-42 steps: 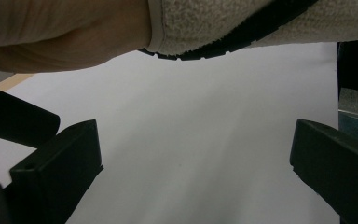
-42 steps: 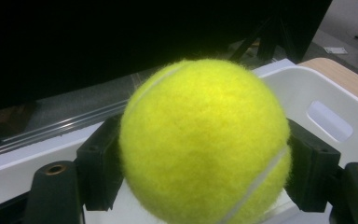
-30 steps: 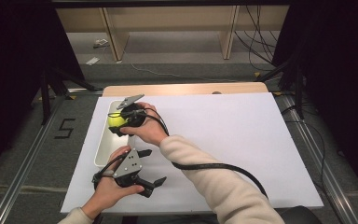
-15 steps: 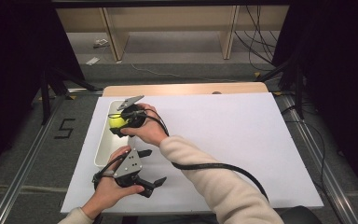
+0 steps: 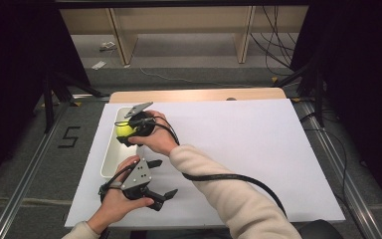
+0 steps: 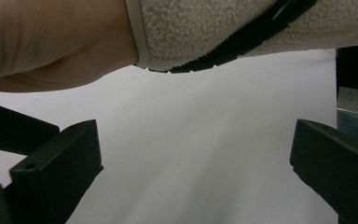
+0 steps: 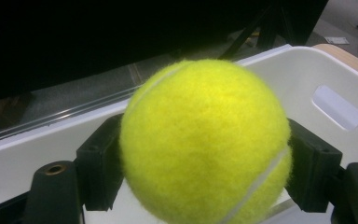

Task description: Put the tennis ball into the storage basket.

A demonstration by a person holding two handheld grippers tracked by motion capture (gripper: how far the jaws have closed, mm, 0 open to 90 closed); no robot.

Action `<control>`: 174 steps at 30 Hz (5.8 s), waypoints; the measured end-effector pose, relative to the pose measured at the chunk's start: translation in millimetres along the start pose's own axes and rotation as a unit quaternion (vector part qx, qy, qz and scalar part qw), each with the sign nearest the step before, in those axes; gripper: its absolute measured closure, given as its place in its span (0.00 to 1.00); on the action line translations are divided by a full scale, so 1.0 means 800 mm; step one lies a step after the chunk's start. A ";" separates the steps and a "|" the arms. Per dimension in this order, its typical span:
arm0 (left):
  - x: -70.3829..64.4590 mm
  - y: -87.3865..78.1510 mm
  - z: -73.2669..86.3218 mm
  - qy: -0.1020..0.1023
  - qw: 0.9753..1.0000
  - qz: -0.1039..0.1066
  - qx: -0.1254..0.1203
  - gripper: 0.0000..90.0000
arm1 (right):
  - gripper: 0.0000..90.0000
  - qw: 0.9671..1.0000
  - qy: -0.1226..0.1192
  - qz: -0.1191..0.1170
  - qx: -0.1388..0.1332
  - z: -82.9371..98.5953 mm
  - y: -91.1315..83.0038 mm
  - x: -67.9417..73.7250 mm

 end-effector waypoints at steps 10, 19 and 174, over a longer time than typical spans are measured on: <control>0.000 0.000 0.000 0.000 1.000 0.000 0.000 0.02 | 0.28 1.000 0.000 0.001 0.000 0.001 0.002 -0.001; 0.000 0.000 0.000 0.001 1.000 0.000 0.000 0.02 | 0.21 1.000 0.002 0.005 -0.011 -0.008 -0.003 -0.002; 0.003 0.001 0.002 -0.004 1.000 -0.014 0.005 0.01 | 0.21 0.977 0.130 0.166 -0.026 0.239 -0.326 -0.175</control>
Point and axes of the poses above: each handheld gripper's, and its own axes: y roughly forward along the jaws, z roughly out of its underside, x roughly to its left, the point moved 3 cm from there along y, roughly forward along the jaws, and after that the axes turned 14 degrees about z, right-handed, at the moved point
